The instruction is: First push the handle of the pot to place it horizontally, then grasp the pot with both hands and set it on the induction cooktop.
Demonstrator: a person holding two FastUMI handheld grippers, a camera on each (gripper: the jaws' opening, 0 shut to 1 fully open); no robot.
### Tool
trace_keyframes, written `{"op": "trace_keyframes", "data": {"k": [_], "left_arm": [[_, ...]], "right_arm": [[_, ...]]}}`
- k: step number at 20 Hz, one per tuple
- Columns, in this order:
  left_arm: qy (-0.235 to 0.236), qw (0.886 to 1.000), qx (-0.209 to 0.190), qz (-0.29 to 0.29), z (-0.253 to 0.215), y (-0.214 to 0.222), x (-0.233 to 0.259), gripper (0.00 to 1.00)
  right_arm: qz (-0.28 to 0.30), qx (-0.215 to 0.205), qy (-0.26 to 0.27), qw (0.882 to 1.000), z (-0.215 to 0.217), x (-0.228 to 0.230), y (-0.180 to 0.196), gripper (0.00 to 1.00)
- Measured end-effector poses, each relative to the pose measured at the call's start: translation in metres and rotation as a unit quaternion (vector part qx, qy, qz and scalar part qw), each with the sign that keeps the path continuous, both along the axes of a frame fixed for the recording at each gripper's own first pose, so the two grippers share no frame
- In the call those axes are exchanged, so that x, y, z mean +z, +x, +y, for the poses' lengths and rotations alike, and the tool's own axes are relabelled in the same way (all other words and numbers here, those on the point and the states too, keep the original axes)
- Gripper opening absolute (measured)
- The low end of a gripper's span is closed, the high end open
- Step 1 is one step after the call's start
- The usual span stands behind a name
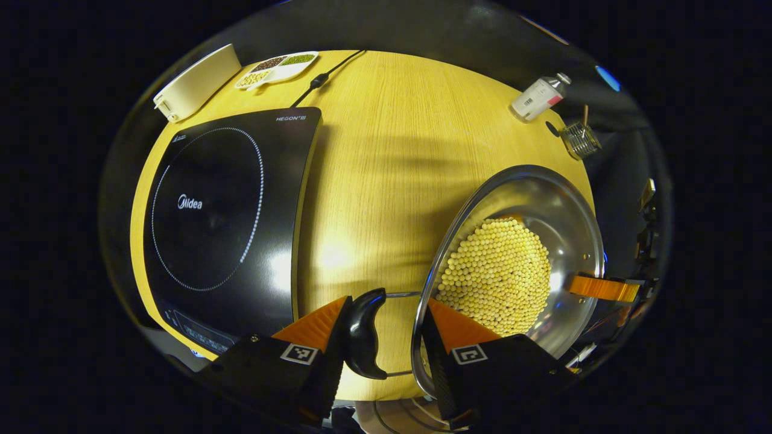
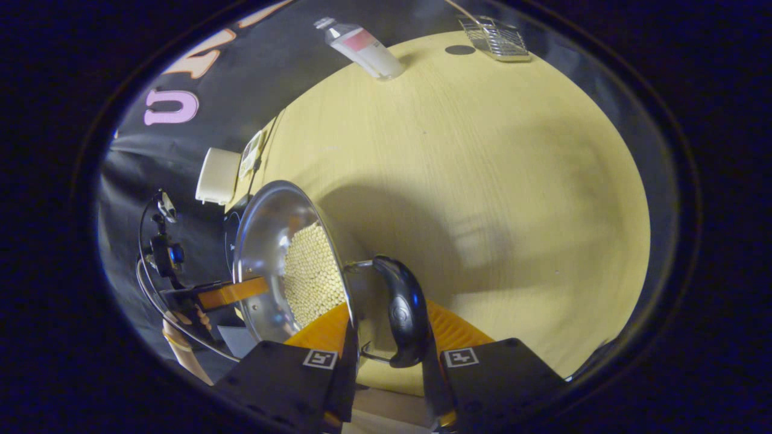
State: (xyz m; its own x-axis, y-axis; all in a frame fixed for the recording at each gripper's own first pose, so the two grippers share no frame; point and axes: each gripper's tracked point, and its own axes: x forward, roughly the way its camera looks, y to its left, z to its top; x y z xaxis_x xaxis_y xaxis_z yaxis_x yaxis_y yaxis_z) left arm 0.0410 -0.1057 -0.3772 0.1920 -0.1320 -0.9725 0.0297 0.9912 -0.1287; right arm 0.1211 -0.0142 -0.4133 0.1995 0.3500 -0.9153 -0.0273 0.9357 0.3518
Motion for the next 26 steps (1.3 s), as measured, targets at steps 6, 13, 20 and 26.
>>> {"op": "trace_keyframes", "data": {"k": [6, 13, 20, 26], "left_arm": [[-0.003, 1.000, -0.008, 0.000, 0.010, -0.031, 0.018, 0.66], [-0.008, 0.999, -0.030, -0.019, 0.048, -0.050, 0.045, 0.66], [-0.011, 0.997, -0.060, -0.036, 0.126, -0.043, 0.058, 0.66], [-0.005, 0.997, -0.065, -0.049, 0.199, -0.023, 0.066, 0.67]], "right_arm": [[0.001, 0.004, -0.001, 1.000, 0.005, 0.017, -0.042, 0.49], [-0.019, -0.001, -0.002, 1.000, 0.040, 0.038, -0.084, 0.43], [-0.033, -0.036, -0.006, 0.999, 0.117, 0.037, -0.117, 0.49], [-0.037, -0.038, 0.002, 0.999, 0.197, 0.027, -0.115, 0.43]]}}
